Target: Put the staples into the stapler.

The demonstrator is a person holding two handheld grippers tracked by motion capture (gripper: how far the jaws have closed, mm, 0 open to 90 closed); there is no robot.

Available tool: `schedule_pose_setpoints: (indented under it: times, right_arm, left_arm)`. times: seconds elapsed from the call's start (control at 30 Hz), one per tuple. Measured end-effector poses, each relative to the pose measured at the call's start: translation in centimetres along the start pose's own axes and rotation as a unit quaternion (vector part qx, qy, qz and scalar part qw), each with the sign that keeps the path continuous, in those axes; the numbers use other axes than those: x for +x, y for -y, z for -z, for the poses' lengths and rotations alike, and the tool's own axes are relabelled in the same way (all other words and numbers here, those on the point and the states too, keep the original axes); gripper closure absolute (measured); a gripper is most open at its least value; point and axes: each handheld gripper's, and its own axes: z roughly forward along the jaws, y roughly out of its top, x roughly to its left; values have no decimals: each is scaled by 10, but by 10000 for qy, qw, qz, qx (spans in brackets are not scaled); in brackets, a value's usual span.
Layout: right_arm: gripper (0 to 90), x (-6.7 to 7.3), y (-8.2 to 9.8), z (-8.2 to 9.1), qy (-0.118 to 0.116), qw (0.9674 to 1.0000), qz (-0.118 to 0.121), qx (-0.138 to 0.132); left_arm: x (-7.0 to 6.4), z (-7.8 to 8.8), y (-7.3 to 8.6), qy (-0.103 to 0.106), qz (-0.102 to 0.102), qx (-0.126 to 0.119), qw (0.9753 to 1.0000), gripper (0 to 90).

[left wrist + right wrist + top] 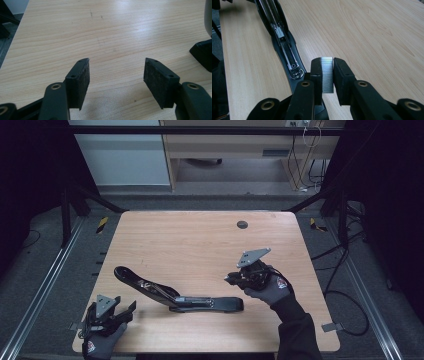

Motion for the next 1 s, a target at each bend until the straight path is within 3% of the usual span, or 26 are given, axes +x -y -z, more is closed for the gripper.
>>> schedule_pose_setpoints:
  times: [1.0]
  right_arm:
    - [783, -1, -21, -14, -414, 9980, 440, 159]
  left_arm:
    - [0, -1, 0, 30, 8, 32, 10000, 371]
